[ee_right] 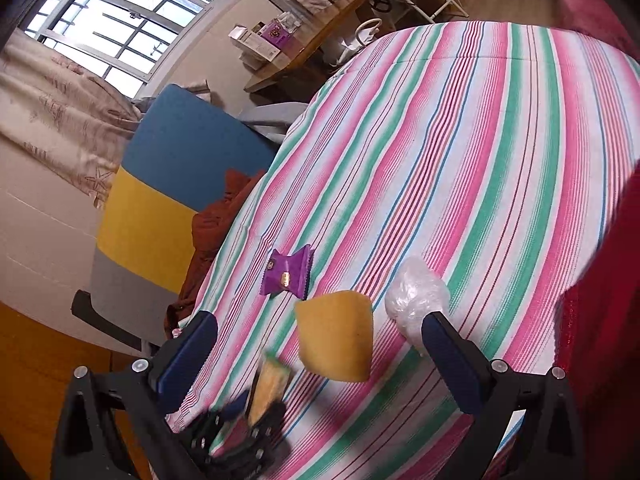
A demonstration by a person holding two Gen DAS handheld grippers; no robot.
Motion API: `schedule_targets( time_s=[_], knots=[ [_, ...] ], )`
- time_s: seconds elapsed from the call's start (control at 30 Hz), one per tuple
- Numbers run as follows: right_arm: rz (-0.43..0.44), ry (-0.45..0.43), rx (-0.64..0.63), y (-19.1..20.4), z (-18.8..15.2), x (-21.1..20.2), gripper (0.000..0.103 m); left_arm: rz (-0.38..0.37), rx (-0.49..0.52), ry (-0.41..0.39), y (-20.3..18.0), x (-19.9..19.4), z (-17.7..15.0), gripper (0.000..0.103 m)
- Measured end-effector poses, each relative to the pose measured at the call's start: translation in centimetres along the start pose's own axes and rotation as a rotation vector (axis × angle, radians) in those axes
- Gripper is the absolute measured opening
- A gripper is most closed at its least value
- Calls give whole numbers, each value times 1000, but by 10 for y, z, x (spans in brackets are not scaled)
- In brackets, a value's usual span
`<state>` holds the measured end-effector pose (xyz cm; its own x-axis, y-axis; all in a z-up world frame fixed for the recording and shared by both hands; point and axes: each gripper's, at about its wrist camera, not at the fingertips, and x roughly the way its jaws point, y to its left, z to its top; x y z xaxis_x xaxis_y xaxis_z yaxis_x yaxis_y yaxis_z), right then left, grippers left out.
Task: Organize objects
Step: 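Grasp the green-edged cracker pack with the left tool, then grasp the purple snack packet with the right tool while the left tool holds the crackers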
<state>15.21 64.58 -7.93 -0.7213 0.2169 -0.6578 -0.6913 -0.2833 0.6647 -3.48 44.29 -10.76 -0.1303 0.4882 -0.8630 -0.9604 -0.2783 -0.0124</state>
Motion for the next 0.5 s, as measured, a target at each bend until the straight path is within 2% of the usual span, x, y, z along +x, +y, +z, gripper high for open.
schedule_targets(
  time_s=[0.17, 0.33, 0.43, 0.5],
  knots=[
    [-20, -4, 23, -4, 2, 0, 103, 73, -78, 0, -5, -34, -50, 52],
    [-59, 15, -17, 2, 0, 5, 103, 120, -138, -48, -20, -60, -93, 52],
    [-73, 29, -80, 11, -3, 9, 103, 147, -156, -77, -25, -57, -92, 52],
    [-82, 74, -133, 20, -8, 16, 103, 156, -155, -90, -26, -57, -94, 52]
  ],
)
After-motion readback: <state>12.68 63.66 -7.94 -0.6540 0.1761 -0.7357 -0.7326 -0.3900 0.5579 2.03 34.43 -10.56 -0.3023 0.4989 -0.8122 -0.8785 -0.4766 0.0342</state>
